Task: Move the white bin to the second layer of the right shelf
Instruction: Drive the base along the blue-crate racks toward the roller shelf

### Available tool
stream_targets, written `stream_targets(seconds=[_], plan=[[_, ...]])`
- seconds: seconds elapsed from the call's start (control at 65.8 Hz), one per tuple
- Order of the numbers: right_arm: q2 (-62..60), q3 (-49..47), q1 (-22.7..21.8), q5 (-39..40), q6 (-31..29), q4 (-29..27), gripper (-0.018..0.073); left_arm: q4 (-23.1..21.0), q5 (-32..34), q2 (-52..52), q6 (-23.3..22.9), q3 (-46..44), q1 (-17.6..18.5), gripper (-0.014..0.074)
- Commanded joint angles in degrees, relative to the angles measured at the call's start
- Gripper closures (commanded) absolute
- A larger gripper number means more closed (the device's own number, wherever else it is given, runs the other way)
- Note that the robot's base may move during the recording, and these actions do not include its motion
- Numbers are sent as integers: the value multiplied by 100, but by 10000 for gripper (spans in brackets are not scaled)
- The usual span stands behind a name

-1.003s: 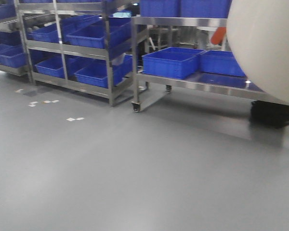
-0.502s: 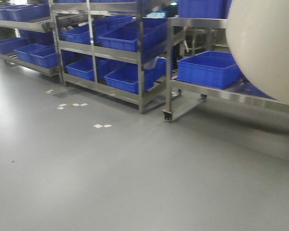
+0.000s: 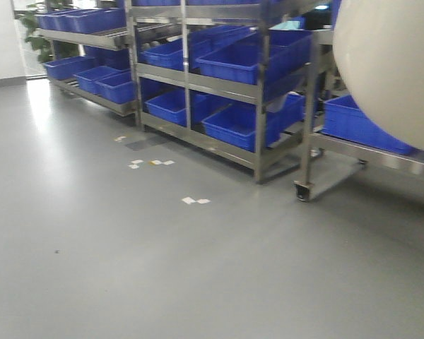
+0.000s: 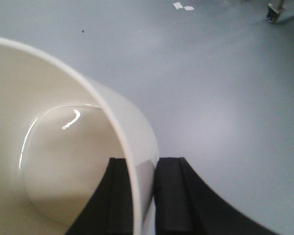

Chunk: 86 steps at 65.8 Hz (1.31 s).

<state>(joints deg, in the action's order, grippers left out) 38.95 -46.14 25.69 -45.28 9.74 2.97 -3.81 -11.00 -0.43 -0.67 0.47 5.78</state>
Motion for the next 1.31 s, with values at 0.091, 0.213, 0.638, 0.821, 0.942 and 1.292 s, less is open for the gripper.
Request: stream_targets(seconds=[0.091,0.213,0.638,0.821,0.942,1.292], plan=[[-15,-168,-7,492,-8,46,503,-12,507,-120,-56,156,15,512],[-15,-168,-7,492,-8,46,503,-12,507,-120,-56,156,15,512],[-15,-168,-7,492,-8,46,503,-12,507,-120,-56,156,15,512],[-15,-168,-7,486,-8,46,503,-12,507,-120,-56,156,15,512],[-15,-168,-7,491,-8,46,503,-12,507,-120,-56,156,15,512],[-15,-168,-7,491,-8,46,503,-12,507,-120,-56,156,15,512]])
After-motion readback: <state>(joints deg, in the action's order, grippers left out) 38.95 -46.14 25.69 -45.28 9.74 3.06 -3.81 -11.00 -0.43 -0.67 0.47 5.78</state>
